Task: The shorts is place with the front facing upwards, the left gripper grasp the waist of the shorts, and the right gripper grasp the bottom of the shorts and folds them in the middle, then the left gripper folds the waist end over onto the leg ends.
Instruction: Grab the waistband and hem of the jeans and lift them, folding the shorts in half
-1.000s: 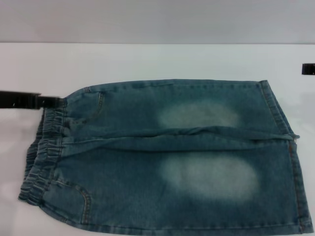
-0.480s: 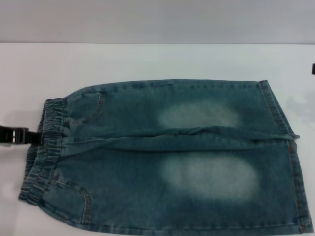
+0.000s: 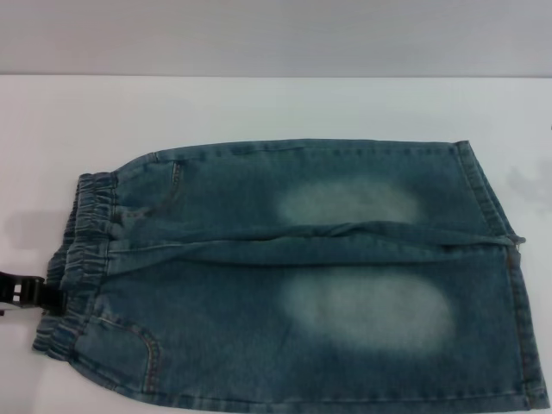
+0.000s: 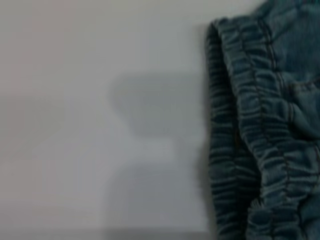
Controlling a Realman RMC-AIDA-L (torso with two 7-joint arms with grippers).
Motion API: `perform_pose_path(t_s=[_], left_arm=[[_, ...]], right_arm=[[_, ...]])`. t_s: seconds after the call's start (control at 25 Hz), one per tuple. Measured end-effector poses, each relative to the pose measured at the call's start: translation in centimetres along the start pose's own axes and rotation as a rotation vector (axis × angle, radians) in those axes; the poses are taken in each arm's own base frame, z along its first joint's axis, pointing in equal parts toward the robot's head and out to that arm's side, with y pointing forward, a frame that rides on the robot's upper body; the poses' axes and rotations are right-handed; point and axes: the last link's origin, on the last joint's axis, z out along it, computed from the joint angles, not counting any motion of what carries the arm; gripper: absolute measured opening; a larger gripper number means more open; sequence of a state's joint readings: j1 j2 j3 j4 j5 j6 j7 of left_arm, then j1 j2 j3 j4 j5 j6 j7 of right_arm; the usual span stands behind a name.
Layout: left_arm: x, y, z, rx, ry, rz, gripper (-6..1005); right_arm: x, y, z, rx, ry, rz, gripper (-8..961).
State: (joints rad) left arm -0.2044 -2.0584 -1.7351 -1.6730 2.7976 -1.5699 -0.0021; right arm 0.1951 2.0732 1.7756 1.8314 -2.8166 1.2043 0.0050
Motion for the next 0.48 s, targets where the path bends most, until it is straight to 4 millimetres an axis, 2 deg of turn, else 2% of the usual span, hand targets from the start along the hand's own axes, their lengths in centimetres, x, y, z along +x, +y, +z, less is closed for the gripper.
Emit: perform_pose_path(t_s=[0.48], left_arm=[[-0.4, 1.6, 0.2, -0.011, -0.039, 0.014, 793]], right_arm=[[0.0, -0.3, 0.3, 0.024, 0.0, -0.035, 807]])
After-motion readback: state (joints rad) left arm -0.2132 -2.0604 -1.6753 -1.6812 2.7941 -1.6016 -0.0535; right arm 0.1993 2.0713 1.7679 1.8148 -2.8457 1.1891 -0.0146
